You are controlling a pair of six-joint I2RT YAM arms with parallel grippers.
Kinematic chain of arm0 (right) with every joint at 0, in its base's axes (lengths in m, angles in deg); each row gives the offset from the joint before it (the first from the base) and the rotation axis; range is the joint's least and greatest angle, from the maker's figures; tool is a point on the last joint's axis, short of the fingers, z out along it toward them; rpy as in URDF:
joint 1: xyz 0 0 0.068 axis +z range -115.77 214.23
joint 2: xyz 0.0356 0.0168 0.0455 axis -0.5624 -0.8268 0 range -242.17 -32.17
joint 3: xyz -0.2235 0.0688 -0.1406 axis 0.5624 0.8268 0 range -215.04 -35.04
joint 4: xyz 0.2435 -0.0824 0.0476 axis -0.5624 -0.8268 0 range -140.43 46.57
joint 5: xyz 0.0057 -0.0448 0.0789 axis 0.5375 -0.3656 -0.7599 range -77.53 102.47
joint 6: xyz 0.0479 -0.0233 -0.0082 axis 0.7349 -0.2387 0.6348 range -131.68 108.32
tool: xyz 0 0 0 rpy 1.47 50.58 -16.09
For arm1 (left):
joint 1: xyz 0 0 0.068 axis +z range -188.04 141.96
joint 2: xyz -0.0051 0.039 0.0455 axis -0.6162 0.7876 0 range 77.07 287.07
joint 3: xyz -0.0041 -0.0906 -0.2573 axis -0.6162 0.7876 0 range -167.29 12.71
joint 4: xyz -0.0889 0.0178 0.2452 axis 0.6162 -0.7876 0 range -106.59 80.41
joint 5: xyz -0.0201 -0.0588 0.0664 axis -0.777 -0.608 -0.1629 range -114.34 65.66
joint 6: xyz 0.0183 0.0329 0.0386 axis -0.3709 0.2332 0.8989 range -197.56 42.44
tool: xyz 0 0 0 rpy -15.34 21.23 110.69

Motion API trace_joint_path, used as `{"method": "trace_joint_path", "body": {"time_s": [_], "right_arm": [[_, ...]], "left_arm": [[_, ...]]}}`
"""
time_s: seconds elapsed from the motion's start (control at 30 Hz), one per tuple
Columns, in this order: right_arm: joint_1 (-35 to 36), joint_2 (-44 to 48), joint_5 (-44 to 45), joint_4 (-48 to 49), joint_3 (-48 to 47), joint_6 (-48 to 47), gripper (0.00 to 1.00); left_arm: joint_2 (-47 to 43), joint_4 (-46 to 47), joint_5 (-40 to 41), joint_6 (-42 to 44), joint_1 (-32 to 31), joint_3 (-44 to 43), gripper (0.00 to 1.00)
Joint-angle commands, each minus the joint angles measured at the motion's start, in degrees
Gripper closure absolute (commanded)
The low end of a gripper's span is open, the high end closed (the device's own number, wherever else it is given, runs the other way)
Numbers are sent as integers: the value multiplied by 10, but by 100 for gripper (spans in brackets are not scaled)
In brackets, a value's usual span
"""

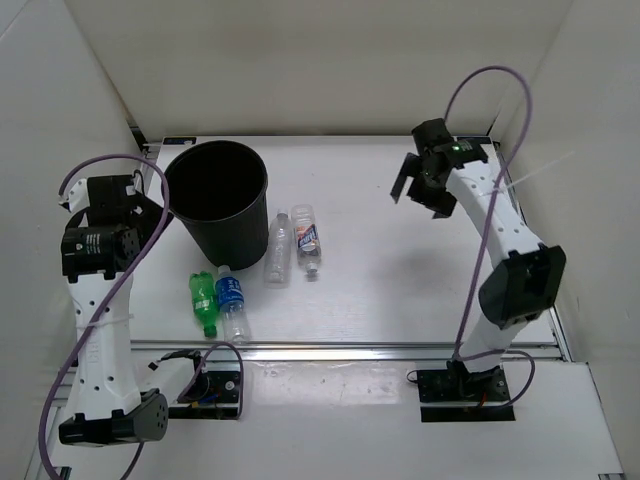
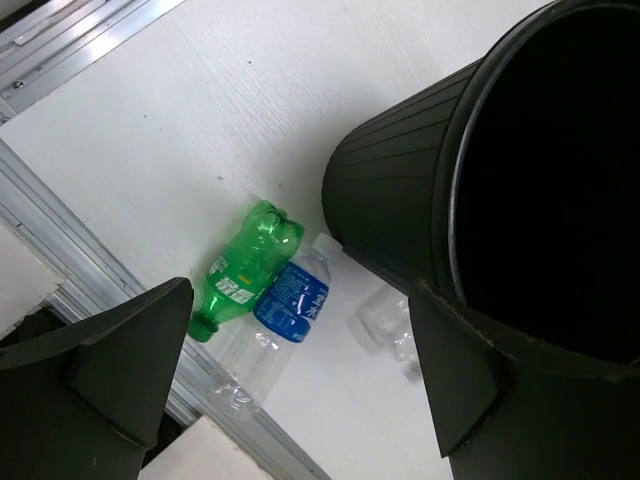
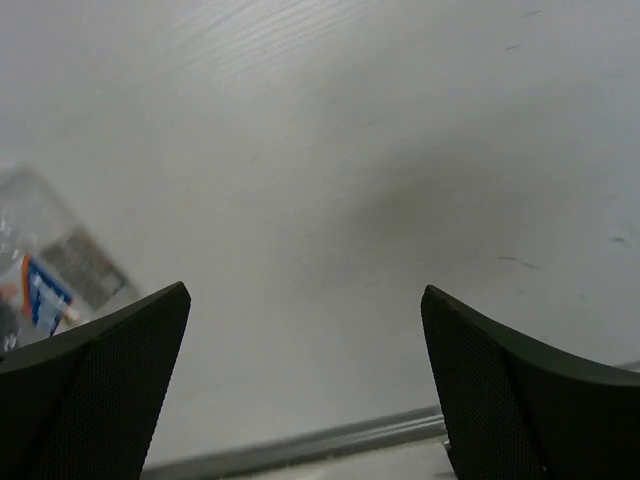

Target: Put the plastic bottles in the bin

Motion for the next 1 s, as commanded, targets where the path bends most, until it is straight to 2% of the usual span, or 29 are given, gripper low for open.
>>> {"method": "trace_joint_path", "body": {"time_s": [0.0,0.07,0.2,0.37,0.6,0.97], "right_arm": [[-4,-83,-242,45,-40,-113,0],[9,-140,-276,36,-94,-122,0],[35,-149,-368,129,-79,-147,0],[40,-241,-455,153,-153,-139,0],[45,-347,-532,189,-196,-108,0],[94,-444,-601,221,-228,-97,0]], "left_arm": [[-18,-35,3,39,-5,10,0],[-31,-28,-15,48,-5,31,0],[-31,-33,-45,48,-5,49,0],[-7,-28,-54,100,-5,8,0],[-9,25,-101,129,-5,8,0],[42,0,-108,153,-5,-9,0]]}}
